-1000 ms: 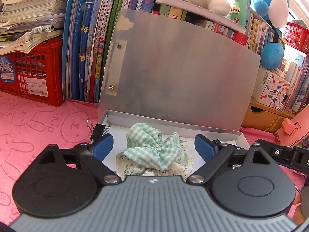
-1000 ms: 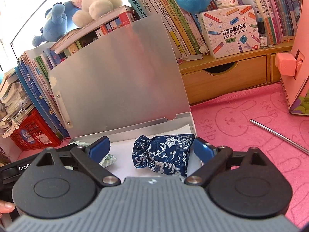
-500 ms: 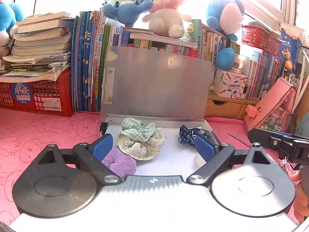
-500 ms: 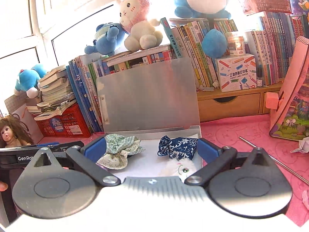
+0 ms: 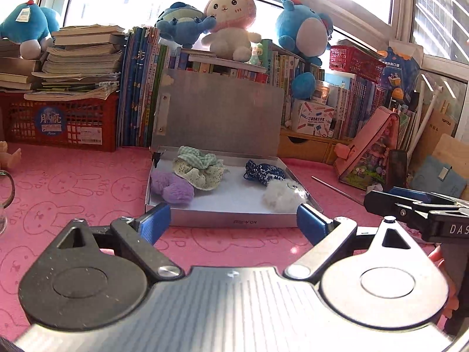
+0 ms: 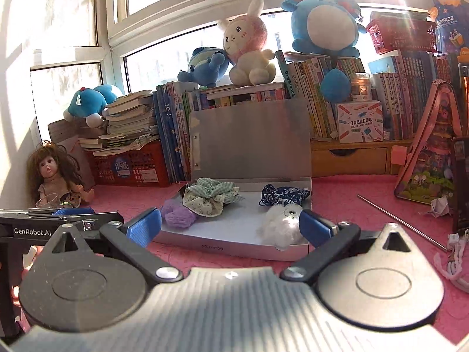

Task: Organize objects
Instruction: 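Move both open grippers back toward the remaining items on the table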

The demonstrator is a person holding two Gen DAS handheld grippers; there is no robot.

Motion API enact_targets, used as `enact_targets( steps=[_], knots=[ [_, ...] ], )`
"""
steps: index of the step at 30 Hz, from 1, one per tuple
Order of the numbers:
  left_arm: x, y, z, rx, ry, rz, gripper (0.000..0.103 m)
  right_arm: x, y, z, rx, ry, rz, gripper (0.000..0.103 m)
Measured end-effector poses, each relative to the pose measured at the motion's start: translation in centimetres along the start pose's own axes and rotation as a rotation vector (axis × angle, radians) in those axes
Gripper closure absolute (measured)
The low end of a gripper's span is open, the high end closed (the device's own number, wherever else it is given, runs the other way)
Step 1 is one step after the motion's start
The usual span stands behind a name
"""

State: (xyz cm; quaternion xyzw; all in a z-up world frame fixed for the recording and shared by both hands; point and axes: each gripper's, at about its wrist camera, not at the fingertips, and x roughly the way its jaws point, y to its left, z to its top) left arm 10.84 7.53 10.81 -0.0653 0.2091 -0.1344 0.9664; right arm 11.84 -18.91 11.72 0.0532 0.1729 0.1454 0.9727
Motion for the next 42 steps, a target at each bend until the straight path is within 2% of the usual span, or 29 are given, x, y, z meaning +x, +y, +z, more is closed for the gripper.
enact_targets(
  steps=[7,12,18,21,27,32,36,42],
  knots=[
    [-3.1,-0.3,-3.9,0.037,-0.055,0.069,0.008,-2.5,1.8,-3.8,-0.08,0.007,-0.019,0.0],
    [-4.7,-0.8,-6.1,0.068,-0.068,0.087,0.008,-3.9,3.1,-6.4,-0.126,0.007,-0.023,0.0],
    [-6.0,-0.8,-9.1,0.076,-0.058,0.097,0.008,-4.8,4.5,-8.9,-0.147,0.046,0.019,0.0],
    [-6.2,-0.7,-10.4,0.105,-0.052,0.127,0.008,-5.3,5.5,-10.3,-0.171,0.069,0.055,0.0],
    [-6.8,-0.1,-12.0,0.084,-0.029,0.151,0.008,-6.3,7.4,-12.5,-0.238,0.089,0.065,0.0],
    [-7.2,0.0,-13.2,0.111,-0.021,0.19,0.008,-6.5,8.3,-14.1,-0.253,0.105,0.047,0.0],
    [-7.1,0.2,-13.7,0.106,0.01,0.184,0.008,-6.4,8.9,-14.9,-0.265,0.102,0.029,0.0],
    [-7.0,0.1,-14.5,0.11,0.016,0.214,0.008,-6.0,9.1,-15.6,-0.247,0.105,0.003,0.0]
  ],
)
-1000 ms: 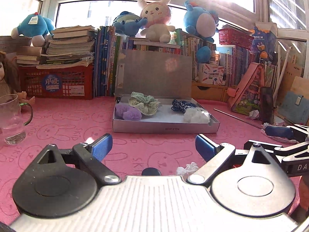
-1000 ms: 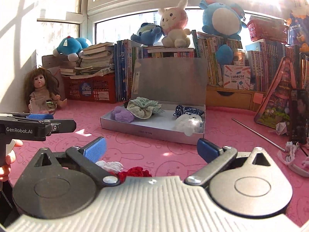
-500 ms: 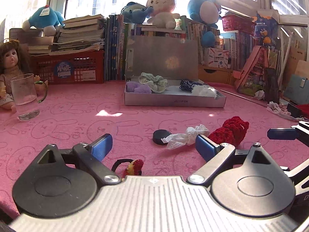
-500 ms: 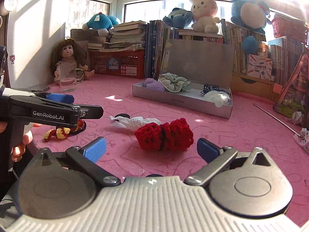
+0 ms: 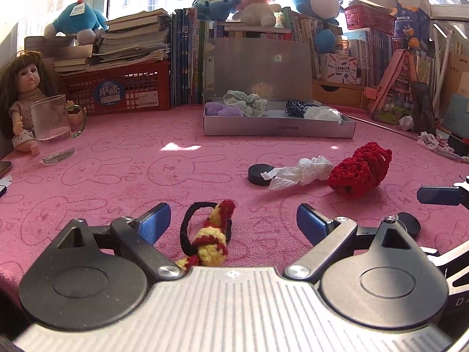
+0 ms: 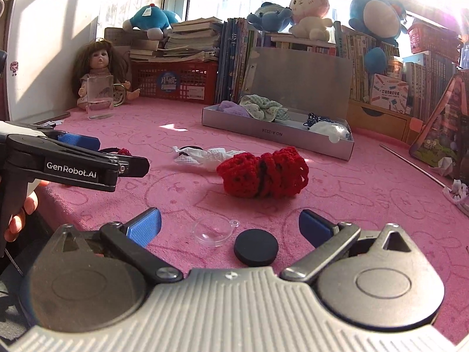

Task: Organize objects
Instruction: 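Move both open grippers back toward the remaining items on the table, then close the left gripper on the yellow-red knitted strap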

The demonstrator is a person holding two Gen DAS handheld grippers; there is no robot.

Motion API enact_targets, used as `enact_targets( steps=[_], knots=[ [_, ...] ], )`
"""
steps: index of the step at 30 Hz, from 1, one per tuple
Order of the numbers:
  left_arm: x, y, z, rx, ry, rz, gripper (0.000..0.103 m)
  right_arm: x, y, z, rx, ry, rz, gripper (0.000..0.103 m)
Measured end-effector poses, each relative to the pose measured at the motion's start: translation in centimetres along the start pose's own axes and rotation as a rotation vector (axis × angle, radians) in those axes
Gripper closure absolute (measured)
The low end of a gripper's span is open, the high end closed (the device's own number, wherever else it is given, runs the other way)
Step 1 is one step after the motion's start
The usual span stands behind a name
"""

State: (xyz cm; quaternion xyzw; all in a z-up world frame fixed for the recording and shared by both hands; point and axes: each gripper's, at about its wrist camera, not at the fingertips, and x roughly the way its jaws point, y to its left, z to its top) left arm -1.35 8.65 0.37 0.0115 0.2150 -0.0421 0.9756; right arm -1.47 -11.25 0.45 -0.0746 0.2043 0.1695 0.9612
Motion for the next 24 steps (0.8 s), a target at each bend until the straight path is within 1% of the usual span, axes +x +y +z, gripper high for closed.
enact_targets(
  steps=[2,6,10,13,15,17,19,21,22,23,24],
  knots=[
    [0.1,0.0,-0.2,-0.003,0.004,0.005,0.008,0.0,0.0,-0.1,0.012,-0.008,-0.009,0.0],
    [0.1,0.3,-0.5,-0.018,0.017,0.005,0.008,-0.3,0.4,0.0,0.004,-0.029,0.002,0.009],
    [0.1,0.4,-0.8,-0.019,0.029,-0.002,0.008,-0.5,1.0,0.2,-0.022,-0.041,0.021,0.015],
    [0.1,0.3,-0.9,-0.014,0.033,-0.005,0.008,-0.2,1.3,0.1,-0.036,-0.028,0.03,0.022],
    [0.1,0.1,-0.9,-0.008,0.036,-0.005,0.008,0.1,1.5,0.1,-0.038,-0.018,0.03,0.03],
    [0.2,0.0,-0.9,-0.007,0.039,-0.007,0.008,0.2,1.5,0.1,-0.036,-0.012,0.033,0.035],
    [0.3,0.0,-1.0,-0.01,0.049,-0.009,0.009,0.3,1.6,0.0,-0.038,-0.008,0.032,0.038],
    [0.3,0.0,-1.0,-0.014,0.054,-0.007,0.009,0.3,1.7,0.0,-0.043,-0.003,0.032,0.045],
    [0.4,-0.1,-1.0,-0.011,0.055,-0.005,0.01,0.3,1.7,-0.1,-0.046,-0.001,0.03,0.048],
    [0.4,-0.1,-1.0,-0.009,0.056,-0.003,0.013,0.3,1.7,-0.1,-0.048,0.0,0.028,0.052],
    [0.3,-0.1,-0.9,-0.008,0.055,0.0,0.016,0.3,1.7,-0.1,-0.049,0.0,0.025,0.055]
  ],
)
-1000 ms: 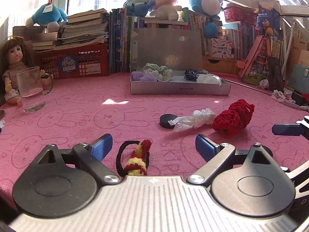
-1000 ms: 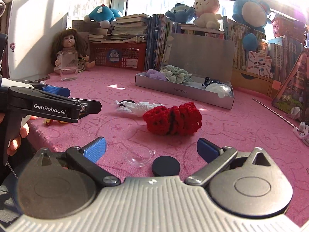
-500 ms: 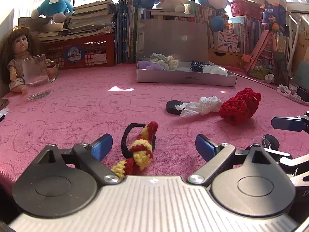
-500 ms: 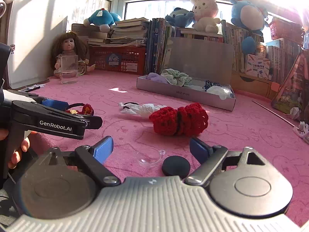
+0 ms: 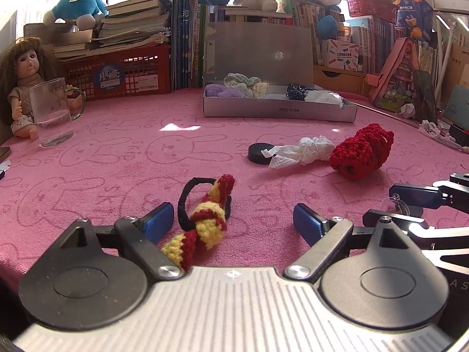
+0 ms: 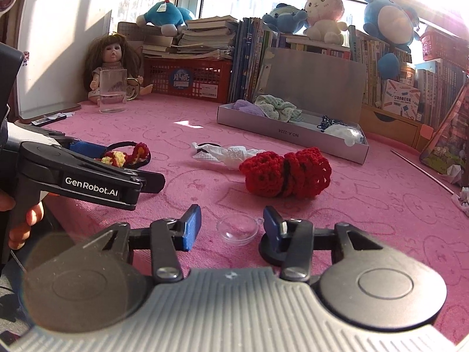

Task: Organize objects
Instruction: 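Close the left gripper on the yellow-red knitted strap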

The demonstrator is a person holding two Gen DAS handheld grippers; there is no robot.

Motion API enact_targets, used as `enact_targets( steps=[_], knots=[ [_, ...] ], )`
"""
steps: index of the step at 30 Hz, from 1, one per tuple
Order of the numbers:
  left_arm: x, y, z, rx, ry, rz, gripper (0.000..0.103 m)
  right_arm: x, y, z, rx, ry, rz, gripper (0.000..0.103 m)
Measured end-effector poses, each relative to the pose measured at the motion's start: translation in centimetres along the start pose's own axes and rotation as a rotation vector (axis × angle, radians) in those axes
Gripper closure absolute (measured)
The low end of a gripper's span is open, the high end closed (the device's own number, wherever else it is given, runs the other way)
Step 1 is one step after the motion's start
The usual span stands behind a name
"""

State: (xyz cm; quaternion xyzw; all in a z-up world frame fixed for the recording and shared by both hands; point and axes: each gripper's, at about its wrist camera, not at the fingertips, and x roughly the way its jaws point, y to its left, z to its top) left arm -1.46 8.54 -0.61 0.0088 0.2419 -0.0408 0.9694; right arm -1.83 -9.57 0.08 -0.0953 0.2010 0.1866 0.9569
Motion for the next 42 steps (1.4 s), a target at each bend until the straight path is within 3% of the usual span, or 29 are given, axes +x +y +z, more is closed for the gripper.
enact_targets(
  steps=[4,8,19,22,24,30,33,42],
  knots=[
    [-0.2,0.0,0.4,0.004,0.0,0.002,0.048,0.1,-0.1,0.1,0.008,0.002,-0.004,0.059],
    [-0.3,0.0,0.7,-0.004,-0.004,-0.001,0.061,0.3,-0.3,0.1,0.012,0.006,-0.011,0.066],
    [-0.6,-0.4,1.1,-0.012,-0.016,-0.023,0.063,0.7,-1.1,0.4,0.058,0.013,-0.022,0.067],
    [-0.4,-0.5,0.9,-0.003,-0.006,-0.016,0.062,0.9,-1.3,0.5,0.069,0.016,-0.031,0.054],
    [-0.3,-0.4,0.8,-0.005,-0.003,-0.01,0.062,1.0,-1.3,0.4,0.074,0.015,-0.034,0.036],
    [-0.2,-0.4,0.6,0.002,-0.001,0.0,0.061,0.5,-1.0,0.0,0.025,-0.003,-0.029,0.009],
    [-0.1,-0.5,0.4,0.01,-0.004,0.008,0.053,0.4,-0.8,-0.2,0.015,-0.013,-0.044,0.003],
    [0.0,-0.5,0.1,0.009,-0.016,0.023,0.037,0.6,-0.8,-0.6,0.017,-0.01,-0.112,0.0]
  ],
)
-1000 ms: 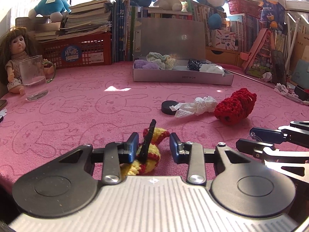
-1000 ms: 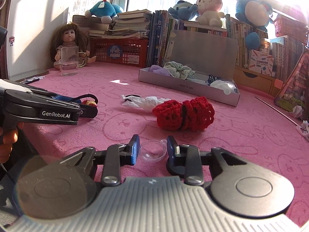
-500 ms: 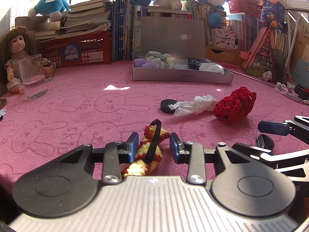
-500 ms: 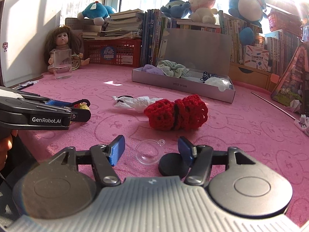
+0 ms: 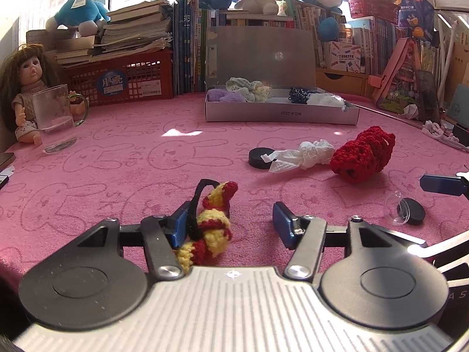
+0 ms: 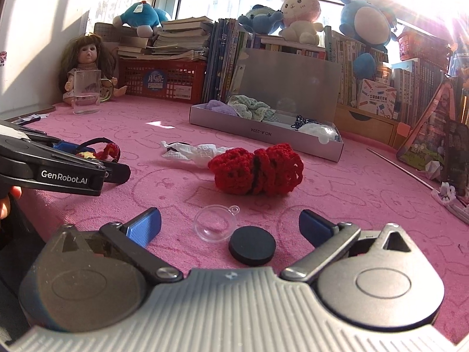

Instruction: Organize objects

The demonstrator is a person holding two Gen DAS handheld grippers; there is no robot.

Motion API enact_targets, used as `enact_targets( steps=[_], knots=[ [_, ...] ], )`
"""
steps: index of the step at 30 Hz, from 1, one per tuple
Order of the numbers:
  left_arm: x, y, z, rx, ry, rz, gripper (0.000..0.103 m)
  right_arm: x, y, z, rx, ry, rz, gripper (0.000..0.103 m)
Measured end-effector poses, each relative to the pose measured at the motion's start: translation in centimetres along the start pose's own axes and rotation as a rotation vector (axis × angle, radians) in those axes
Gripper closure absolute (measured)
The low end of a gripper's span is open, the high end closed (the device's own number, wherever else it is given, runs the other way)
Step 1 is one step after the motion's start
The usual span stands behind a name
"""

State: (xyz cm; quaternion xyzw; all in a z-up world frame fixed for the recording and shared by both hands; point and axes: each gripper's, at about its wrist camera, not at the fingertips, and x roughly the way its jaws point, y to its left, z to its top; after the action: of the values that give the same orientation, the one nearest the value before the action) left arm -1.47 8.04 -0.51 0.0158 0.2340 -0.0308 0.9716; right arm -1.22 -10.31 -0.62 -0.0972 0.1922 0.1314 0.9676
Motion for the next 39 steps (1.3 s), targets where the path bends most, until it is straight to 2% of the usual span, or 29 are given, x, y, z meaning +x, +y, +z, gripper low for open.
enact_targets(
  steps=[13,17,26,33,37,39],
  knots=[
    [0.4,0.0,-0.2,-0.006,-0.012,0.024,0.026,0.5,-1.2,-0.5,0.12,0.034,0.008,0.0],
    [0.5,0.2,-0.3,-0.017,-0.013,0.034,0.023,0.5,-1.0,-0.5,0.117,0.033,-0.006,0.0],
    [0.3,0.0,-0.3,-0.026,-0.011,0.042,0.023,0.7,-0.9,0.0,0.113,0.055,-0.014,0.001],
    [0.2,0.0,-0.2,-0.023,-0.01,0.038,0.025,-0.5,-0.3,0.2,0.103,0.007,-0.022,0.02],
    [0.1,-0.1,-0.3,-0.017,-0.013,0.028,0.03,-0.8,0.3,0.4,0.073,-0.004,-0.001,0.03],
    [0.0,-0.2,-0.3,-0.015,-0.013,0.021,0.035,-0.9,0.5,0.4,0.069,-0.01,0.007,0.039]
  ],
)
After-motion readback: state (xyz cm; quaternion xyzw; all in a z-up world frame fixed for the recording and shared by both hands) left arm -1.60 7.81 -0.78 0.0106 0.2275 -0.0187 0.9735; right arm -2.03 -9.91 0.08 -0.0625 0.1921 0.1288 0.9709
